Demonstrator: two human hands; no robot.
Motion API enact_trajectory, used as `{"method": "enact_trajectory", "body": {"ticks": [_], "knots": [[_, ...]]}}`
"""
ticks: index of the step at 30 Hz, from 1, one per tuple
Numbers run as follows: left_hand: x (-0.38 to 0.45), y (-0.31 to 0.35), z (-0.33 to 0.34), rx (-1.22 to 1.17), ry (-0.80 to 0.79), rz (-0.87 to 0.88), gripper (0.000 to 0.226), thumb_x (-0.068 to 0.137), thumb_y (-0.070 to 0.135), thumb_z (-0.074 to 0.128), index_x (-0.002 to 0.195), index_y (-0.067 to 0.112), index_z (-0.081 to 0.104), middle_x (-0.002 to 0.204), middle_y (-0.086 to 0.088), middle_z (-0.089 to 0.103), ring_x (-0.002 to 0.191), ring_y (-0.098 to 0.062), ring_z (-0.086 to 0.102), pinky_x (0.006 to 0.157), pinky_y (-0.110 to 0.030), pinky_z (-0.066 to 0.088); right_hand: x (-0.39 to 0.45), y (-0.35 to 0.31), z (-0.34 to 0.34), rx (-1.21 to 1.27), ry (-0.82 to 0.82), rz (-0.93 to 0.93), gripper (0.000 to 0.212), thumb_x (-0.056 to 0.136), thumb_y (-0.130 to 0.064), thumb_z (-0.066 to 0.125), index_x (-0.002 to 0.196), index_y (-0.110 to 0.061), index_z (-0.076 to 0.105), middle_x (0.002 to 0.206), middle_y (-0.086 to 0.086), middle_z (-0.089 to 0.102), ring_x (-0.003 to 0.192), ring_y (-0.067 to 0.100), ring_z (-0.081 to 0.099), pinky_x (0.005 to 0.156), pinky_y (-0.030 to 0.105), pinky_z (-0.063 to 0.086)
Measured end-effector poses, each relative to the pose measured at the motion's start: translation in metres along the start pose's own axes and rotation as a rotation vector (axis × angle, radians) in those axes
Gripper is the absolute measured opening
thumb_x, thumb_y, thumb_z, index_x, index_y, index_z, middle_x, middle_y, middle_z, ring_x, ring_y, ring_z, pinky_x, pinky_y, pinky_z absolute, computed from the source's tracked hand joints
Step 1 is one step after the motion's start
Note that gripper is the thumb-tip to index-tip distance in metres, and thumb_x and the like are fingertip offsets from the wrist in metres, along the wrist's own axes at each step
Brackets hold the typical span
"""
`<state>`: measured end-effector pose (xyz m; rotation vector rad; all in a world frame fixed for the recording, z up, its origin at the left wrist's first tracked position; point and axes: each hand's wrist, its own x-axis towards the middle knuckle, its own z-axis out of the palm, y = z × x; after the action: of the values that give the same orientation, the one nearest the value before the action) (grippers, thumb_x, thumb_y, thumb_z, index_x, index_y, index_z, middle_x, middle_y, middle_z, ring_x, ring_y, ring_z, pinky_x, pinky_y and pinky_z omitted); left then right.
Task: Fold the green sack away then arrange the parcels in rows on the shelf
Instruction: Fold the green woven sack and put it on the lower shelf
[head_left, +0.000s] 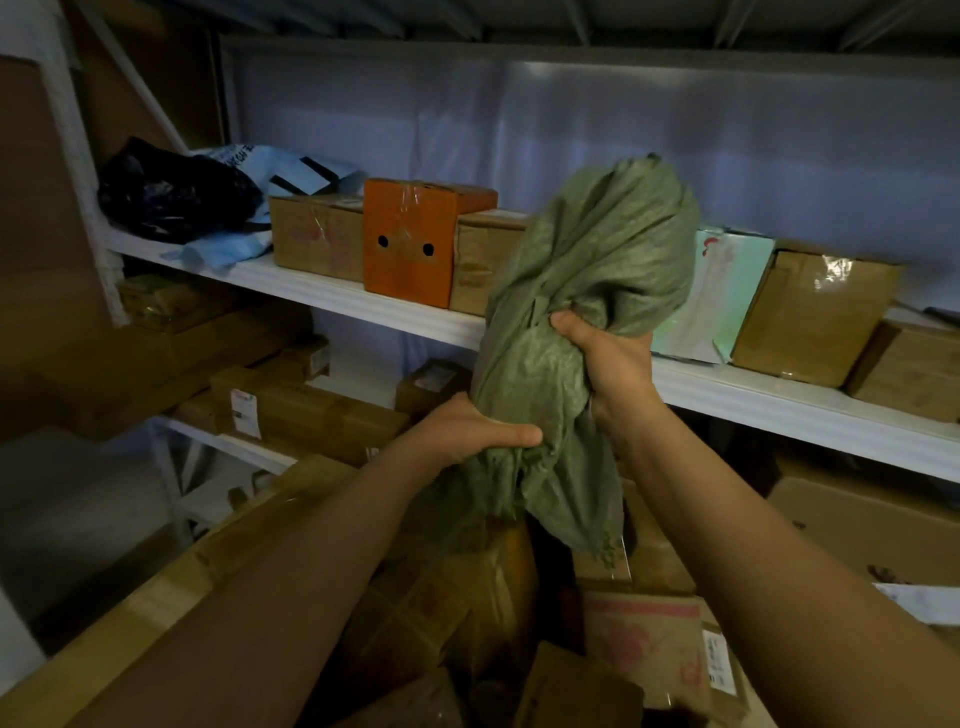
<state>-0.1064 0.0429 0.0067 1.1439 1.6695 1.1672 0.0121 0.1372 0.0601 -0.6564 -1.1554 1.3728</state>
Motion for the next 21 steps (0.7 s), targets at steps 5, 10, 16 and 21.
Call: {"method": "enact_trajectory", "body": {"ticks": [5, 10, 16, 21], "knots": [[0.001, 0.010, 0.012, -0.194, 0.004, 0.087, 0.065, 0.062, 0.025, 0.087, 0.121, 0.020, 0.060, 0.113, 0.002, 0.067, 0.109, -0.018, 0.062, 0.096, -0.035, 0.049, -0.002, -0.026, 0.013, 0.290, -0.135, 0.132, 0.033, 0.077, -0.005, 0.073, 0.108, 0.000, 0.065, 0.114, 0.019, 0.068, 0.104, 0.034, 0.066, 0.090, 0.050, 0.054], [0.002, 0.019, 0.014, -0.026, 0.121, 0.213, 0.044, 0.079, 0.006, 0.074, 0.119, 0.015, 0.058, 0.109, 0.007, 0.059, 0.101, -0.009, 0.055, 0.085, -0.018, 0.041, -0.004, -0.030, 0.010, 0.378, -0.231, 0.284, 0.070, 0.060, -0.017, 0.084, 0.123, -0.002, 0.060, 0.123, 0.020, 0.063, 0.113, 0.036, 0.061, 0.098, 0.054, 0.047], [-0.006, 0.030, 0.004, 0.935, 0.513, 0.198, 0.040, 0.092, 0.043, 0.052, 0.119, 0.014, 0.052, 0.124, -0.009, 0.045, 0.117, -0.031, 0.042, 0.098, -0.042, 0.040, -0.010, -0.030, 0.001, 0.405, -0.315, 0.430, 0.041, 0.089, -0.030, 0.057, 0.123, -0.006, 0.057, 0.119, 0.017, 0.064, 0.109, 0.032, 0.061, 0.086, 0.046, 0.051], [0.000, 0.032, 0.002, 0.924, 0.365, 0.082, 0.036, 0.098, 0.039, 0.043, 0.114, 0.013, 0.061, 0.112, -0.007, 0.065, 0.102, -0.027, 0.064, 0.082, -0.035, 0.054, -0.010, -0.036, 0.002, 0.479, -0.402, 0.426, 0.034, 0.092, -0.034, 0.051, 0.112, -0.008, 0.061, 0.105, 0.015, 0.068, 0.098, 0.030, 0.064, 0.086, 0.044, 0.053]]}}
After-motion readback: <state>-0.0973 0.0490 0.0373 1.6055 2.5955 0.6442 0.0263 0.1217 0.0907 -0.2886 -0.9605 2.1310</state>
